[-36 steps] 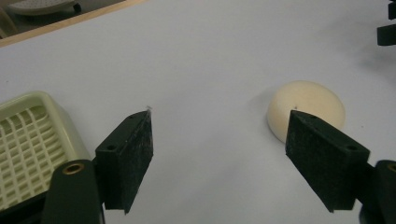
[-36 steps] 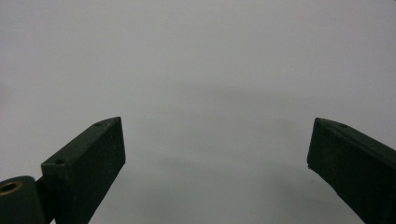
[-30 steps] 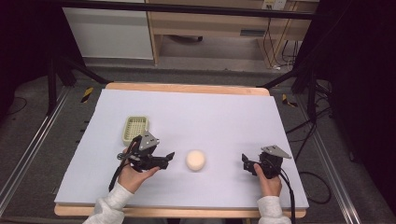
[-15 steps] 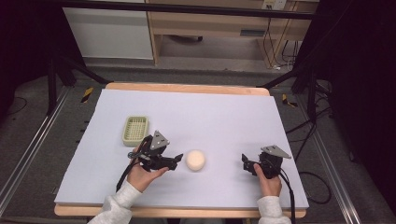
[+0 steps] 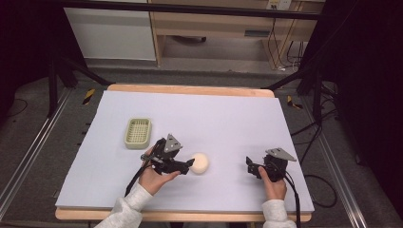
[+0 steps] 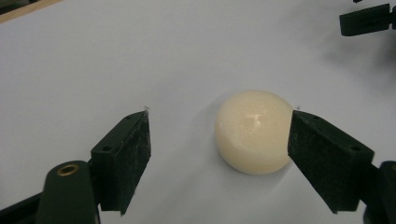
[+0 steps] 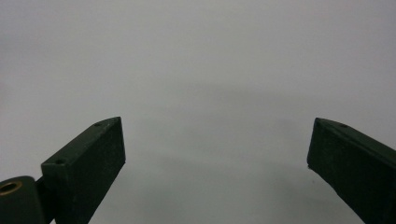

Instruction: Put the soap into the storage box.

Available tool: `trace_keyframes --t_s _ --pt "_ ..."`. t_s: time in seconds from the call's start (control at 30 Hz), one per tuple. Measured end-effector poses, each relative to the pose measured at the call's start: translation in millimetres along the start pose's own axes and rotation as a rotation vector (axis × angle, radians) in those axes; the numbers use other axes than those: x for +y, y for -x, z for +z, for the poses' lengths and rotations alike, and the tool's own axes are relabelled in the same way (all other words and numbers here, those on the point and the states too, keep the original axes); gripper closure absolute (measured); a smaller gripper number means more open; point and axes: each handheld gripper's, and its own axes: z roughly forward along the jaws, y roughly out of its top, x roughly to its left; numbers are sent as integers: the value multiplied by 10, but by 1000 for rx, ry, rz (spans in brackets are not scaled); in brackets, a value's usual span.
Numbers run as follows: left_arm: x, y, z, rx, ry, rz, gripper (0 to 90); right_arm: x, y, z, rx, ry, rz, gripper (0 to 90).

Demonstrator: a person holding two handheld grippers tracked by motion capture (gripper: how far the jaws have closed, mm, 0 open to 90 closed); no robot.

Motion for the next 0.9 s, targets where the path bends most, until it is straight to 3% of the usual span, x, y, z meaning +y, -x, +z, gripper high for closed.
trace_keyframes --t_s 0.9 --pt "24 184 301 -34 -69 31 172 1 1 -1 -1 0 -4 46"
